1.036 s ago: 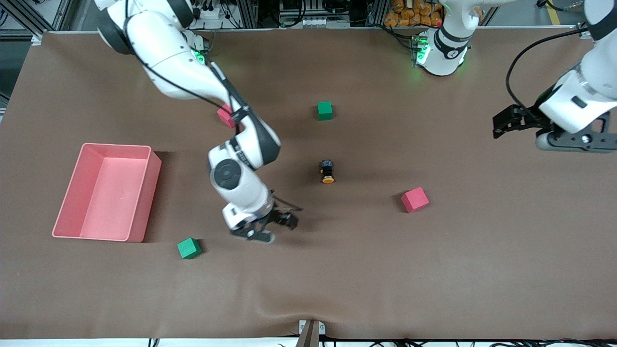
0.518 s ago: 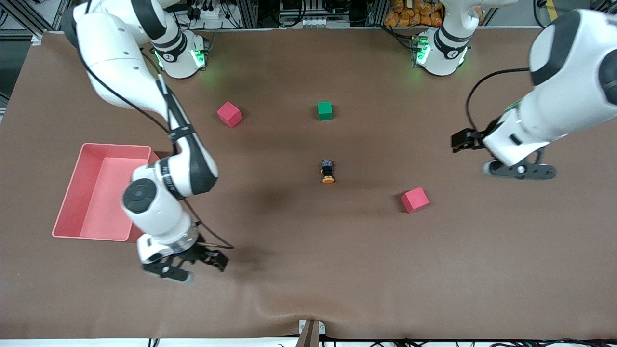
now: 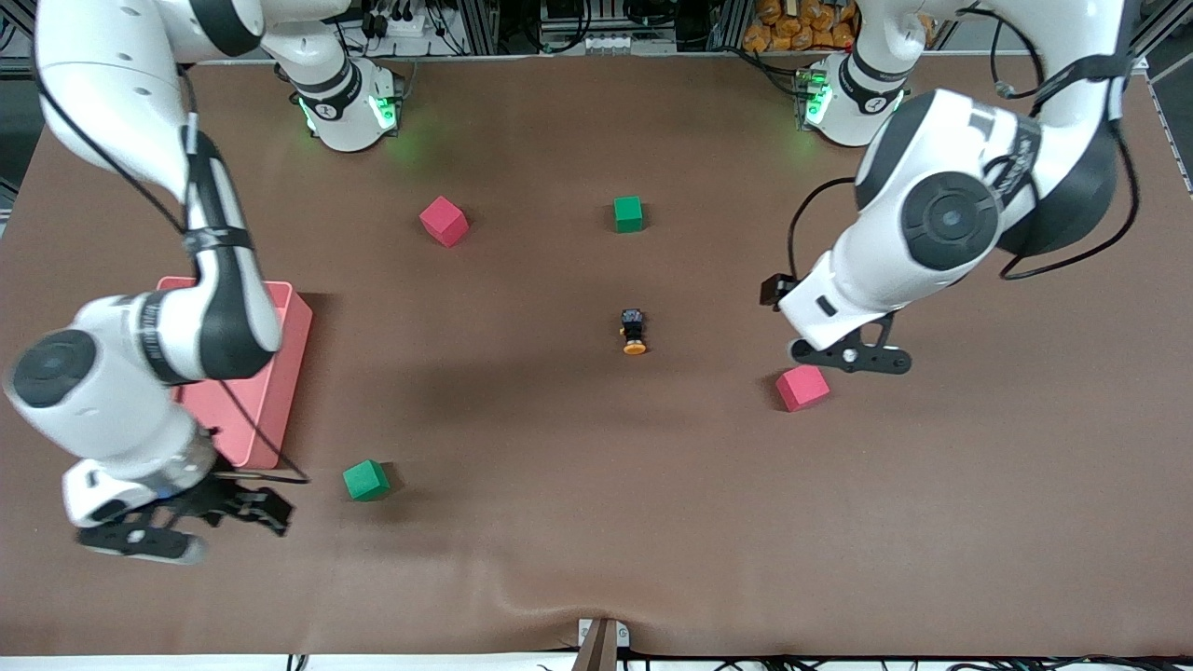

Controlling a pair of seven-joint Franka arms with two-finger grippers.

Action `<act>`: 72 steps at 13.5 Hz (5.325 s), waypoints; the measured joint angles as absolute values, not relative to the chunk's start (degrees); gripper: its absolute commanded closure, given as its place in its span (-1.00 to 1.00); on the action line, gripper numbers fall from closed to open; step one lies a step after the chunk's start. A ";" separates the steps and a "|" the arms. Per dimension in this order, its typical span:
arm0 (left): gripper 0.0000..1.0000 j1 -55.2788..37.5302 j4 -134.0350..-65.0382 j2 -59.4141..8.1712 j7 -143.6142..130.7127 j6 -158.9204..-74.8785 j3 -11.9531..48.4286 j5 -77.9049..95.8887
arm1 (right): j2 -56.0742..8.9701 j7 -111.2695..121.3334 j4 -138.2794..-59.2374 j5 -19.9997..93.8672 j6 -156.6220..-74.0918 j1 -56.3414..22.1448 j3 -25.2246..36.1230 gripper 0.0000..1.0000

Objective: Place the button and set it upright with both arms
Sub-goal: 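Retract the right gripper while the left gripper reaches over the button, then lower the left gripper and close it on the button base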

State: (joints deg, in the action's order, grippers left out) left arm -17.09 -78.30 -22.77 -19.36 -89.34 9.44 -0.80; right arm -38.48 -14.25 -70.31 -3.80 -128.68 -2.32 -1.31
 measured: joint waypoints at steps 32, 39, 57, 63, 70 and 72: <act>-1.00 -33.20 -73.86 -41.41 -45.03 -106.86 9.65 0.86 | 0.83 3.08 -83.11 4.33 -73.56 4.14 0.31 -1.00; -1.00 -34.28 -73.90 -44.53 -47.62 -110.19 9.66 0.88 | 4.47 -3.60 -89.66 2.81 -76.38 2.80 -2.07 -1.00; -0.72 -36.10 -83.27 -45.46 -51.78 -117.48 9.55 2.36 | -0.39 -5.20 -84.50 1.55 -77.42 2.10 -2.66 -1.00; -0.69 -36.09 -83.57 -45.47 -51.74 -118.20 9.29 2.31 | -0.39 -5.30 -83.80 1.51 -78.81 2.16 -2.50 -1.00; 0.18 -36.14 -84.36 -46.61 -51.50 -120.06 9.19 0.36 | -0.04 -5.29 -83.34 -0.19 -79.77 2.43 -2.12 -1.00; 0.58 -36.26 -84.40 -46.64 -51.50 -120.12 9.20 -0.20 | -0.06 -5.28 -83.37 -0.19 -80.20 2.56 -1.93 -1.00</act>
